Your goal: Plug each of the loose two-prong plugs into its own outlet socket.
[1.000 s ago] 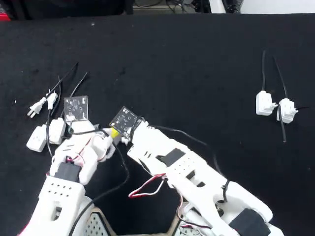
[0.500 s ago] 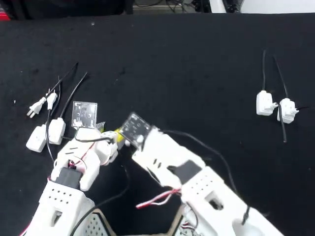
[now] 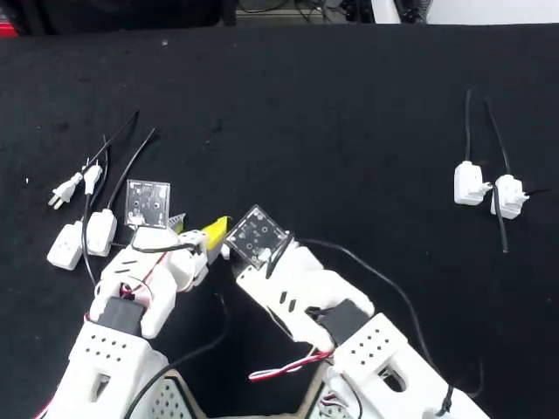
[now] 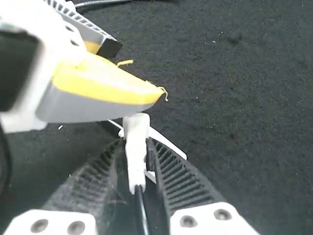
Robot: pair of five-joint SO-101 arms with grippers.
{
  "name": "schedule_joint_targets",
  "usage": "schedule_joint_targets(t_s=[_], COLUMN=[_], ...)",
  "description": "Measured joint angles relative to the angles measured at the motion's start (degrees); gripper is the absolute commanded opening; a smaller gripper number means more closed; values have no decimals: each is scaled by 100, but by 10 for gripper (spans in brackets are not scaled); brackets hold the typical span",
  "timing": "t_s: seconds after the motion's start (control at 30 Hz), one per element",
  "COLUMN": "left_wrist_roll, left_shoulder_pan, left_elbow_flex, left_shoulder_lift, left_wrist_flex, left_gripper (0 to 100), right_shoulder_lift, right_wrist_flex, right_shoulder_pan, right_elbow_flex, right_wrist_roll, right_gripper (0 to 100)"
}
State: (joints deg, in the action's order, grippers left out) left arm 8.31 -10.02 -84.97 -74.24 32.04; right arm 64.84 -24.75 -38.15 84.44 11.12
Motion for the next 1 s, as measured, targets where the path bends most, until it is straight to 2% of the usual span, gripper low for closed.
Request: schedule_joint_targets(t_s=[0.8, 1.0], left_wrist_roll=[0, 0], left_shoulder_pan=[0, 0], left_elbow_flex=[-35, -88], left_shoulder_lift=[-44, -44], left_wrist_flex=[-9, -9], left_gripper=[241, 241], right_shoulder_lift=[0, 0], right_wrist_flex=[53, 53], right_shoulder_pan=[0, 0], right_elbow_flex=[9, 9], right_wrist_roll=[-18, -475], right_gripper=[11, 11])
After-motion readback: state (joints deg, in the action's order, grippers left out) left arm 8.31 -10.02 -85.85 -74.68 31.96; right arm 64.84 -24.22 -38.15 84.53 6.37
